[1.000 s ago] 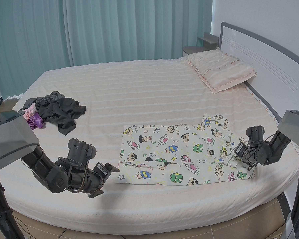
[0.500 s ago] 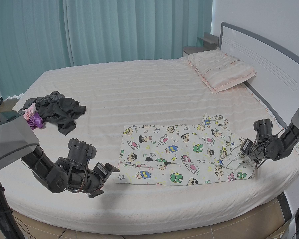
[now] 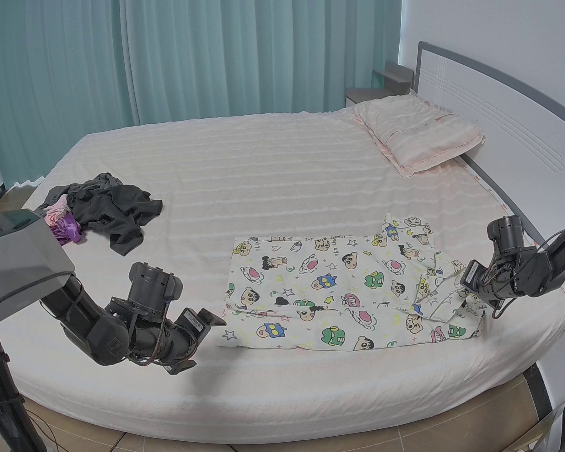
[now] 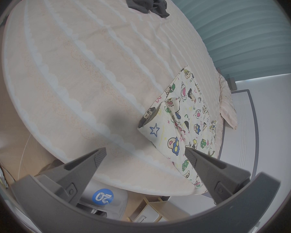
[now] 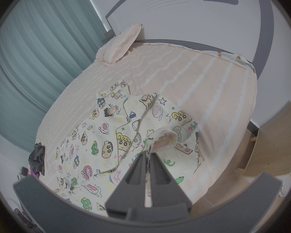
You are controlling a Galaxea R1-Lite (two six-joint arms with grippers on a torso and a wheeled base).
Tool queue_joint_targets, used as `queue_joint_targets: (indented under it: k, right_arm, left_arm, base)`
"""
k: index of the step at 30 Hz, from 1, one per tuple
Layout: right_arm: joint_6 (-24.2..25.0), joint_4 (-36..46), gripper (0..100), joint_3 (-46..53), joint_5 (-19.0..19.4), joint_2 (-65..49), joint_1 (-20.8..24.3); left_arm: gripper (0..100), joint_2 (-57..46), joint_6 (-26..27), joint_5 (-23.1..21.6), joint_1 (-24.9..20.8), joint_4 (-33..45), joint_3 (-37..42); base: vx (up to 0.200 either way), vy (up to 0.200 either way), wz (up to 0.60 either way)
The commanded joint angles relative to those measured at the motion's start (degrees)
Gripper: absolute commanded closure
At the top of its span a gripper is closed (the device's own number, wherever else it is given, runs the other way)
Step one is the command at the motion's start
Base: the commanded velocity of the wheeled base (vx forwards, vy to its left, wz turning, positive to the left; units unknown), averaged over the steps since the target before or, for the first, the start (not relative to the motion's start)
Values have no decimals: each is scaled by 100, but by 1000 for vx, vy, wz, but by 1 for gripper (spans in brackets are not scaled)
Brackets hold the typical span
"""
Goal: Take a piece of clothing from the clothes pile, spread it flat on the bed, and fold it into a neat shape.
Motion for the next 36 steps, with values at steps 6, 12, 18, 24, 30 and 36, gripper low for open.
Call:
queue_joint_targets:
  k: [6, 12, 18, 24, 30, 36]
  right_arm:
    - [-94, 497, 100, -387, 3, -235, 62]
    - [-120, 629, 100, -316, -15, -384, 150]
    - [-155, 1016, 100, -202, 3, -639, 168]
    - [-428, 1060, 100, 176, 20, -762, 176]
    - [-410, 998, 100, 475, 47, -718, 264]
    - [-410, 954, 0, 756, 152, -850, 458]
  left_arm:
    - [0, 35, -2, 9, -8, -1, 1]
    - [0, 35, 7, 0, -8, -1, 1]
    - [0, 35, 7, 9, -8, -1, 1]
    - [0, 35, 7, 9, -35, -1, 1]
    - [0, 44, 16, 18, -43, -1, 1]
    - [0, 79, 16, 123, -52, -9, 1]
  base:
    - [0, 0, 0]
    - [0, 0, 0]
    - [0, 0, 0]
    - [0, 0, 0]
    - [0, 0, 0]
    - [0, 0, 0]
